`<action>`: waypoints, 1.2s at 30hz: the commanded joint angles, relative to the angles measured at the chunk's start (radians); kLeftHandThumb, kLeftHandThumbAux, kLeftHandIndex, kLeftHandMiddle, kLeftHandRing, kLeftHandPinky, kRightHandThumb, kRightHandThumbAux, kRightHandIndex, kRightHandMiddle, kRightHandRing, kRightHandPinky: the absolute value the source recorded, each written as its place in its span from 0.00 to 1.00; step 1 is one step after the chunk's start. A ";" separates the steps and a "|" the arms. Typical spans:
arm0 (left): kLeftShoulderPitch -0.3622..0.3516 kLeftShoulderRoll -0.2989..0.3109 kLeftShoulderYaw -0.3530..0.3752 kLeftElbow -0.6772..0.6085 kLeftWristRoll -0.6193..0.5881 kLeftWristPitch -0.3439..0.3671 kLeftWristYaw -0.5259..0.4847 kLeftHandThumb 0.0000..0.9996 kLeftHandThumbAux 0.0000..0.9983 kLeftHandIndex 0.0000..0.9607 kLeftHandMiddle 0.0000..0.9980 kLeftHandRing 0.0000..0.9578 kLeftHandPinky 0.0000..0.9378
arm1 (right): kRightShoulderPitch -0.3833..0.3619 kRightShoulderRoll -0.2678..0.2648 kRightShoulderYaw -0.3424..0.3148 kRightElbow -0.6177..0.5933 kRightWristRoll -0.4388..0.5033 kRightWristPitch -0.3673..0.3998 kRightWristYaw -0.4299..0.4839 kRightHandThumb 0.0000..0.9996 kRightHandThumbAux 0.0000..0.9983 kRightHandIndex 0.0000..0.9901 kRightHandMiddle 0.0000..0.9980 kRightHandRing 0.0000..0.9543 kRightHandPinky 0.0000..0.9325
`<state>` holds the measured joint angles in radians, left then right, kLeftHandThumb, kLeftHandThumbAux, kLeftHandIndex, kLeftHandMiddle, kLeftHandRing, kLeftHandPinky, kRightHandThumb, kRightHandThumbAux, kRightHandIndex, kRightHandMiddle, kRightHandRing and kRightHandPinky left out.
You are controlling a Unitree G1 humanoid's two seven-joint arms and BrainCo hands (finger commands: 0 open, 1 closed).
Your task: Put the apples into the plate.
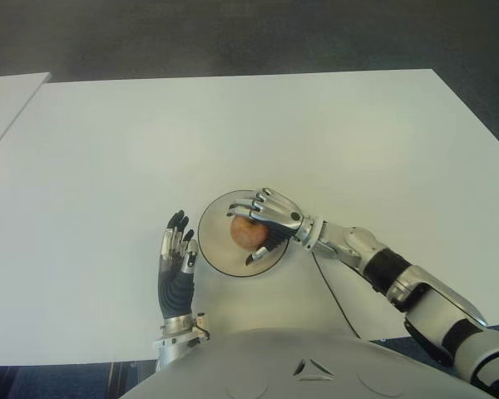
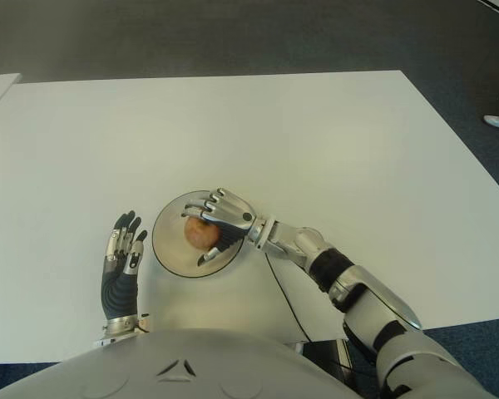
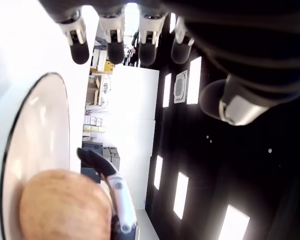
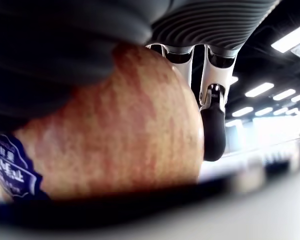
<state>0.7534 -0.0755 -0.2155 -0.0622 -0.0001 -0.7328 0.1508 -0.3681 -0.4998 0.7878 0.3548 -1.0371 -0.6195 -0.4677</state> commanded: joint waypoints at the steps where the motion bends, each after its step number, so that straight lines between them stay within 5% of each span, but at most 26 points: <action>1: 0.002 -0.040 -0.007 0.006 -0.008 0.015 0.006 0.11 0.47 0.02 0.00 0.00 0.00 | 0.041 -0.065 -0.013 -0.048 -0.004 -0.002 0.121 0.06 0.32 0.01 0.01 0.01 0.01; 36: -0.060 -0.046 0.024 0.087 0.044 -0.014 0.053 0.08 0.44 0.01 0.00 0.00 0.01 | 0.098 -0.057 -0.228 -0.118 0.193 -0.133 0.208 0.09 0.19 0.00 0.00 0.00 0.00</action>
<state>0.7138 -0.0757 -0.1995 0.0081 0.0385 -0.7419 0.1908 -0.2805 -0.5633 0.5704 0.2344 -0.8643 -0.7412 -0.2862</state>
